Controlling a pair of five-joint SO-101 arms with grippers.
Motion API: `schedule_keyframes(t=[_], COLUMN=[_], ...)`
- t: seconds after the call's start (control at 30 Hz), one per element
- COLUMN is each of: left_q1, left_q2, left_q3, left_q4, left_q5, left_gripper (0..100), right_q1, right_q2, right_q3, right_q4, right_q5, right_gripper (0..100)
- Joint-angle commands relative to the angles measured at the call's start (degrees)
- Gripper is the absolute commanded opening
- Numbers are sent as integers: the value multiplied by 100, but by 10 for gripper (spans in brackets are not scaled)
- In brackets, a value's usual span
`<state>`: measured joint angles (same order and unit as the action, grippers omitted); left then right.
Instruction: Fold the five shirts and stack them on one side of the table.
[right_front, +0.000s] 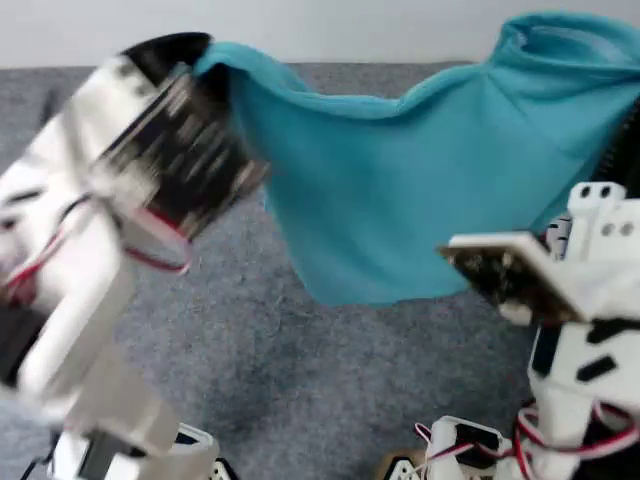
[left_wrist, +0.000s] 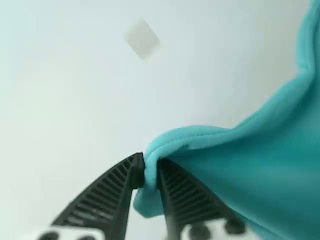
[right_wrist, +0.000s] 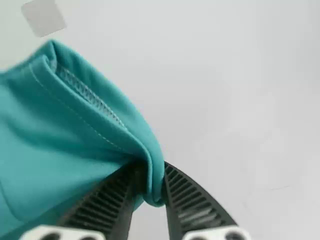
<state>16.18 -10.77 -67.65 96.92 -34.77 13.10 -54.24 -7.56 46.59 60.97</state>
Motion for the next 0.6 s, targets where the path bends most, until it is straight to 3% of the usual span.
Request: schedule_keyframes(t=[0.0,0.3,0.57], left_q1=[-44,-158,-782], left_q2=[-519,-1187,-1371], left_q3=[-163,-136,-180], left_q4=[-308,-255,255], left_q5=[-246,-659,-703], left_gripper=[13,13,13], right_q1=[4,391,400], right_q2=[-268,-1130,-1218], right_q3=[-158,404,422], right_q4=[-66,453,-119], right_q5=[70,70,79], right_gripper=[9,9,9])
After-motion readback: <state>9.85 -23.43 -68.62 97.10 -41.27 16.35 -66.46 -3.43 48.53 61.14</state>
